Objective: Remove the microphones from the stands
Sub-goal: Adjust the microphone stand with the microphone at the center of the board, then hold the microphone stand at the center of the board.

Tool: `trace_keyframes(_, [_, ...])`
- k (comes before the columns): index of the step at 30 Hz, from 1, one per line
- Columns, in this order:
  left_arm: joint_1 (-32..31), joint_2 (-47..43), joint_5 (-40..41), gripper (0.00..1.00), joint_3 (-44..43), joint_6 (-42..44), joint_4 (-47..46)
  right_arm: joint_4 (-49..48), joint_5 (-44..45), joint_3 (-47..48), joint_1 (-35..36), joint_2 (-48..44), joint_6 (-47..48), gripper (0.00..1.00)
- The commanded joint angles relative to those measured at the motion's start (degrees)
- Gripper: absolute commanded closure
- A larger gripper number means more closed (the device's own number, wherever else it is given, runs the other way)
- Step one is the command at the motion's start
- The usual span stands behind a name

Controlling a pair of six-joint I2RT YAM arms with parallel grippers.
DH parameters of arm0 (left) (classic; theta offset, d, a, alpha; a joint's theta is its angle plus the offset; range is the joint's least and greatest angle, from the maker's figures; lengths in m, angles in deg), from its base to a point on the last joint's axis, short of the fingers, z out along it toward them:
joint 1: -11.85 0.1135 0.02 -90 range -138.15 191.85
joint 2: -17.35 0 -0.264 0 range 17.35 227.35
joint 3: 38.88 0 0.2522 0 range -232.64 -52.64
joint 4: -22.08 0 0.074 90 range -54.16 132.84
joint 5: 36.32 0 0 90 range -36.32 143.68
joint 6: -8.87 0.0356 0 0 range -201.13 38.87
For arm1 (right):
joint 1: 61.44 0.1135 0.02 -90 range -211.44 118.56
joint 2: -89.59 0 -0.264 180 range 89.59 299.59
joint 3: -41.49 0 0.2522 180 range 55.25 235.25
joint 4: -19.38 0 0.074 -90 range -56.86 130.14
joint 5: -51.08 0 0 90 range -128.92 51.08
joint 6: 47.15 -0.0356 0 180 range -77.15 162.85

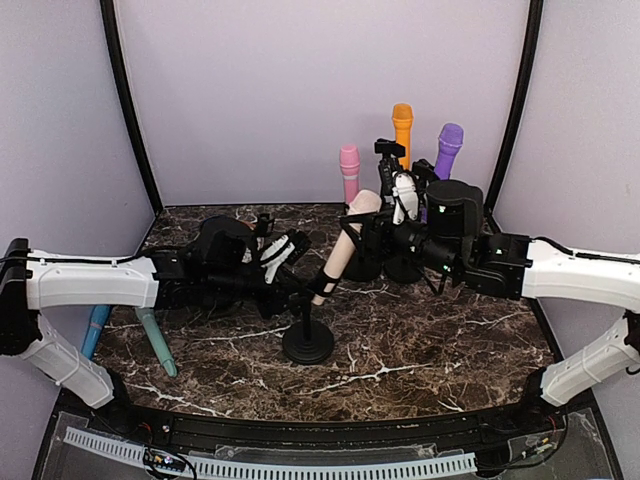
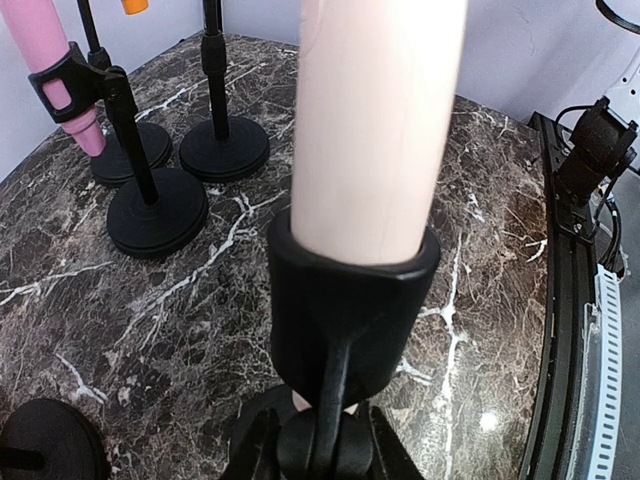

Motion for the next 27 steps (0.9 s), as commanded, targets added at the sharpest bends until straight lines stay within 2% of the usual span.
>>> trace_keyframes(1, [-0.25,0.87,-1.95,0.96,-2.63,2.25,7.94,0.99,1.65,-1.1,-0.16,-1.61,-2.52,0.41])
trace_keyframes(8, [-0.27,1.59,-0.36,0.97,-0.86,2.09,7.17,-0.08,0.47,-4.34,-2.5,-4.67,-8.94,0.13])
trace_keyframes(13, [-0.25,1.78,-0.92,0.98,1.54,2.0,3.77,-1.11,-0.79,-7.18,-4.22,-8.26,-11.86,0.02])
trace_keyframes(19, [-0.32,2.15,-0.71,1.0,2.7,3.14,2.84,-7.43,-7.9,-11.19,-5.24,-12.18,-12.62,0.01])
trace_keyframes(24, [-0.29,2.63,-0.64,1.0,2.44,3.8,2.95,-6.11,-2.53,-11.2,-5.32,-11.82,-16.74,0.01])
trace_keyframes(27, [-0.32,2.86,-0.45,1.0,2.33,4.26,2.99,-5.73,-2.4,-9.97,-5.25,-10.3,-17.15,0.02])
